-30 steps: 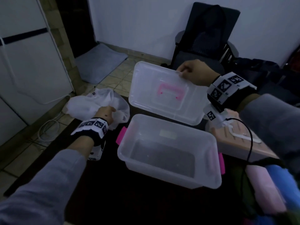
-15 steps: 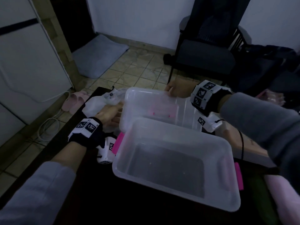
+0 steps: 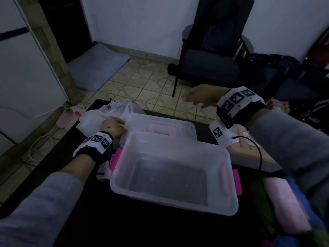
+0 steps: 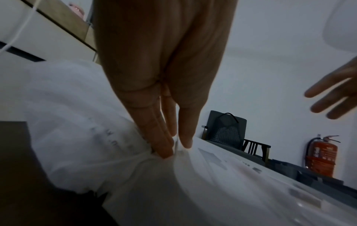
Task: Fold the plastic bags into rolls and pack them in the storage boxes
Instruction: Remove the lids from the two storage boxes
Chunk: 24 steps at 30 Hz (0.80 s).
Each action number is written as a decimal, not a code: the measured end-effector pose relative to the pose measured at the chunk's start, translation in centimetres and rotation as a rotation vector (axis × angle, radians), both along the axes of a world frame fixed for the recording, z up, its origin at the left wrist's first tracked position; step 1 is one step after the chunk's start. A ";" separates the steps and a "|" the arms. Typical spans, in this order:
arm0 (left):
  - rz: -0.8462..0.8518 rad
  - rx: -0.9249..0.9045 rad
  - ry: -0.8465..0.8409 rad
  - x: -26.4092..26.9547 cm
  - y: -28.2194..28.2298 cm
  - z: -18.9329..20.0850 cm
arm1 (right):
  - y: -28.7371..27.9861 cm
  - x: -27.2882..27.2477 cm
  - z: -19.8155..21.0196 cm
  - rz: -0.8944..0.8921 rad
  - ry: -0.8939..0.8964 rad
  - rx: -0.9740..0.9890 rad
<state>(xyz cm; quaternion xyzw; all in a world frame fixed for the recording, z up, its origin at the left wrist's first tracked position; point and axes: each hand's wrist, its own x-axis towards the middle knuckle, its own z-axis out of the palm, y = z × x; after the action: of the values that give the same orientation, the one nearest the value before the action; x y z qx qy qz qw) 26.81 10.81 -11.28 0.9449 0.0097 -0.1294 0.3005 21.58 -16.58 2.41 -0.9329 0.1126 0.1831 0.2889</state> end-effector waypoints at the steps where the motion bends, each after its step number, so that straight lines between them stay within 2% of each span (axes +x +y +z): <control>1: 0.006 -0.007 0.017 -0.1 0.0 0.2 | -0.6 -0.5 0.3 -0.057 -0.019 0.051; 9: -0.129 0.149 0.027 -0.5 0.8 3.0 | -6.8 -7.3 3.6 -0.393 -0.108 0.398; 12: -0.138 0.034 0.057 -0.3 0.5 6.8 | -9.5 -10.5 4.8 -0.506 -0.102 0.480; 15: -0.183 0.108 -0.038 -1.0 -1.0 12.4 | -12.1 -14.2 5.7 -0.623 -0.072 0.568; 19: -0.304 0.116 -0.120 -2.4 -5.3 18.0 | -15.5 -18.8 5.3 -0.788 -0.106 0.543; 24: -0.442 -0.106 0.015 -6.0 -14.7 18.8 | -18.8 -22.1 1.4 -0.994 -0.224 0.484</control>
<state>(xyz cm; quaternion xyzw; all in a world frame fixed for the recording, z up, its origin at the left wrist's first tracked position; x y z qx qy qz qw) 20.81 -3.92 7.56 0.9060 -0.2019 -0.1994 0.3142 -0.56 -35.42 3.80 -0.6887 0.4619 -0.0544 0.5562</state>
